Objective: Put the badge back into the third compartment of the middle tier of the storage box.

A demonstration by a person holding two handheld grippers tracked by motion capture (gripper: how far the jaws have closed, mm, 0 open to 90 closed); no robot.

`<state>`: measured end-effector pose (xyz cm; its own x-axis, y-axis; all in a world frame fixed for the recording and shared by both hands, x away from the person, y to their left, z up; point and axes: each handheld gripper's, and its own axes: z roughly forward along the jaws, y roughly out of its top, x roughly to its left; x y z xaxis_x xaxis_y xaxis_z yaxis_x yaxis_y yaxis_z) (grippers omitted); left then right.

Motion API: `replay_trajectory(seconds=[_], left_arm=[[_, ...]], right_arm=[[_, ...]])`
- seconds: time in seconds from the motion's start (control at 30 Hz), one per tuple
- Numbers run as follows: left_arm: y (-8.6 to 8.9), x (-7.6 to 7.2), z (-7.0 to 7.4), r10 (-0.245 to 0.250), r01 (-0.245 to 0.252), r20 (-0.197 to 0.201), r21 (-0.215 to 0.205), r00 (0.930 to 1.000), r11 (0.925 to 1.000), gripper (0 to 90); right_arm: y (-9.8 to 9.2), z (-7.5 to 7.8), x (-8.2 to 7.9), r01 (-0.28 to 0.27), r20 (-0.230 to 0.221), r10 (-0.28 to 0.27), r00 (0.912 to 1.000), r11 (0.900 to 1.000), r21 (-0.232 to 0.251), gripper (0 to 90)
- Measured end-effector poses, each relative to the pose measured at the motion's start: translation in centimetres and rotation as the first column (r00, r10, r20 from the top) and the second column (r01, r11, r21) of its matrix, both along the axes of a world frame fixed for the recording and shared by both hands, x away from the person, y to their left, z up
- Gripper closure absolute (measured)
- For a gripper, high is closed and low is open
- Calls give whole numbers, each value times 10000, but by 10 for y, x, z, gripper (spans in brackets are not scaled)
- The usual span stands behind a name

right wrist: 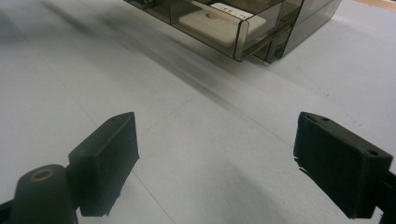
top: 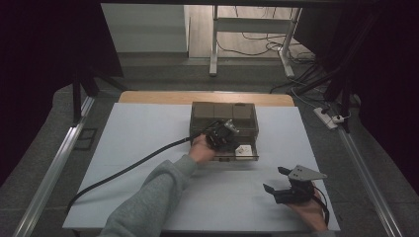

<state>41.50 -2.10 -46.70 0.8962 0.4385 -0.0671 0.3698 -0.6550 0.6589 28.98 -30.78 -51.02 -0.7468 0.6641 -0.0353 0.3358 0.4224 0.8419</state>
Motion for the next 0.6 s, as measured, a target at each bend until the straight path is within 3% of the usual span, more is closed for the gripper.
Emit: replay_trajectory(seconds=[0.1,0.23,0.4,0.6], left_arm=[[6,-7,7,-73,69,336,107,9994,9999,889],[23,-22,15,58,-36,506,-443,9987,9990,889],[55,-52,18,366,-286,769,-1023,9964,9943,880],[98,-88,17,744,-609,874,-1484,9934,9871,680]], right_arm=[[-1,0,0,18,-28,-18,10000,10000,3,138],[-1,0,-1,1,1,-1,10000,10000,73,138],[-3,1,-4,51,7,-51,10000,10000,21,138],[-4,2,-4,137,55,-138,9999,9998,145,138]])
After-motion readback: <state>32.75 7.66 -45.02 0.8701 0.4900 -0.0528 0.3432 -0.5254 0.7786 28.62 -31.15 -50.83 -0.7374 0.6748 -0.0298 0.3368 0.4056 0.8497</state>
